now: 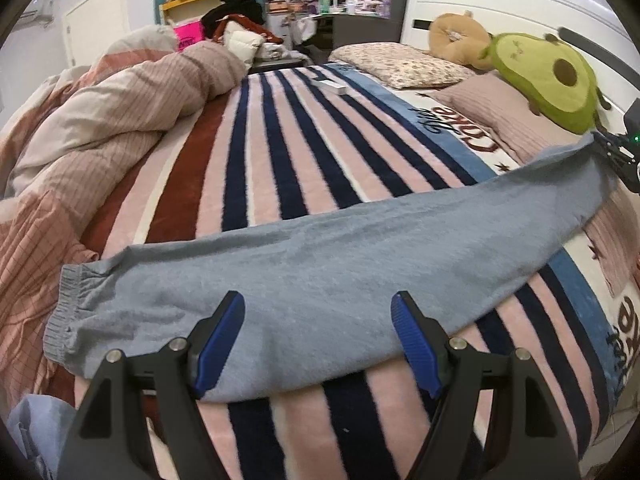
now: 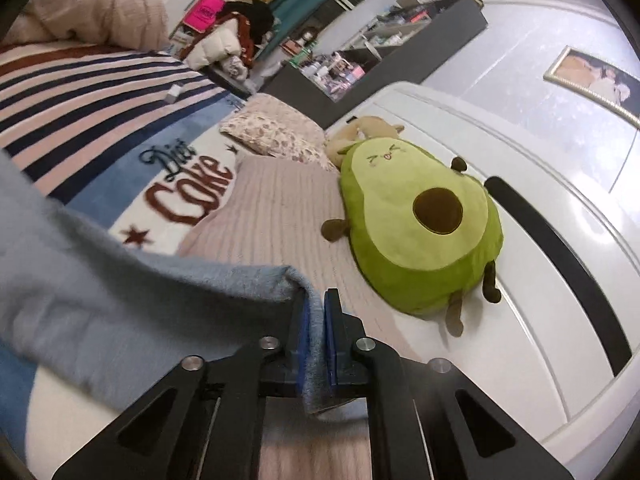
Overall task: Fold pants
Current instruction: 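Grasp the leg cuff with the right gripper and lift it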
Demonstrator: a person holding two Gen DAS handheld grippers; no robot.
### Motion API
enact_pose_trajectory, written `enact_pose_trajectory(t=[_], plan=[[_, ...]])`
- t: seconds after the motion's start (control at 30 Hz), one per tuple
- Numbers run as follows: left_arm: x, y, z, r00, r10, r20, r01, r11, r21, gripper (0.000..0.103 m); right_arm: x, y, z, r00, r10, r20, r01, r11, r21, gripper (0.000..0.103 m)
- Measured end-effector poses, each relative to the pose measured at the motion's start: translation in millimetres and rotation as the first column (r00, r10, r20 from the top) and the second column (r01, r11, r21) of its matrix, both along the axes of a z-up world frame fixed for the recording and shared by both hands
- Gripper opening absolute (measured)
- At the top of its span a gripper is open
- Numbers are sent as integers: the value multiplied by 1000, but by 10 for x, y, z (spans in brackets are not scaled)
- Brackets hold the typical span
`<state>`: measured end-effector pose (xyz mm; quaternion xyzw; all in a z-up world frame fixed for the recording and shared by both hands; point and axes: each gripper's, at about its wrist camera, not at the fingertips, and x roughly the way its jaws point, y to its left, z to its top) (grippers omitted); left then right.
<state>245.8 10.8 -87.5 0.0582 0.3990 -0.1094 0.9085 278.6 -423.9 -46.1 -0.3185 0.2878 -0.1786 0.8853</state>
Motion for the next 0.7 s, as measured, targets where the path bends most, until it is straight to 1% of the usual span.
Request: enact_pose_trajectory(t=[0.03,0.07,0.1,0.13,0.2,0.27,0.33,0.37,0.4,0.43,0.47,0.5,0.53,0.57,0.6,0.63,0.67,0.7], plan=[[34,25,-18,1000,15,-5,-15,1000,-7,72,81,-51,3,1000,-13,-9,13,1000,20,22],[71,58,-47,999,32,-13,-32,999,-19,72,167,-135,-1,999,-35,-18,36,998,56,47],[87,74,-65,999,39,-17,-39,999,-24,72,219,-215,-1,999,-48,-16,50,994,100,62],[113,99,-94,998,49,-24,-50,998,-31,72,262,-307,5,998,-63,-13,65,987,150,64],[133,128,-132,998,59,-35,-60,997,-42,72,319,-498,30,995,-98,-5,96,965,245,64],[135,138,-137,997,60,-40,-62,997,-48,72,315,-688,88,992,-122,18,108,931,349,66],[106,153,-98,998,63,-29,-64,997,-53,72,259,-822,153,987,-158,31,132,901,412,68],[78,160,-61,998,63,-21,-64,996,-59,72,205,-863,193,986,-161,39,128,888,441,71],[53,162,-34,998,60,-16,-61,996,-65,72,61,-894,242,986,-158,51,114,867,486,76],[31,159,-11,998,55,-14,-56,996,-70,72,61,-894,242,986,-158,51,114,867,486,78],[7,152,9,999,50,-12,-51,996,-72,72,-147,-880,270,987,-149,66,93,847,524,78],[-26,140,32,999,44,-10,-44,996,-72,72,-245,-871,267,988,-142,63,86,836,543,78],[-46,136,48,999,39,-8,-40,997,-72,72,-245,-871,267,988,-142,63,86,836,543,79],[-67,129,63,999,35,-6,-35,997,-71,72,-344,-860,243,989,-137,53,83,820,566,79],[-86,124,77,1000,30,-5,-30,997,-73,72,-475,-855,150,992,-124,10,91,781,618,80],[-102,123,89,1000,28,-4,-28,997,-77,72,-475,-855,150,992,-124,10,91,781,618,80],[-110,125,96,1000,27,-4,-27,996,-82,72,-512,-867,78,993,-119,-20,103,750,653,80],[-118,126,102,1000,26,-4,-26,996,-88,72,-529,-900,-54,993,-99,-61,112,683,722,80]])
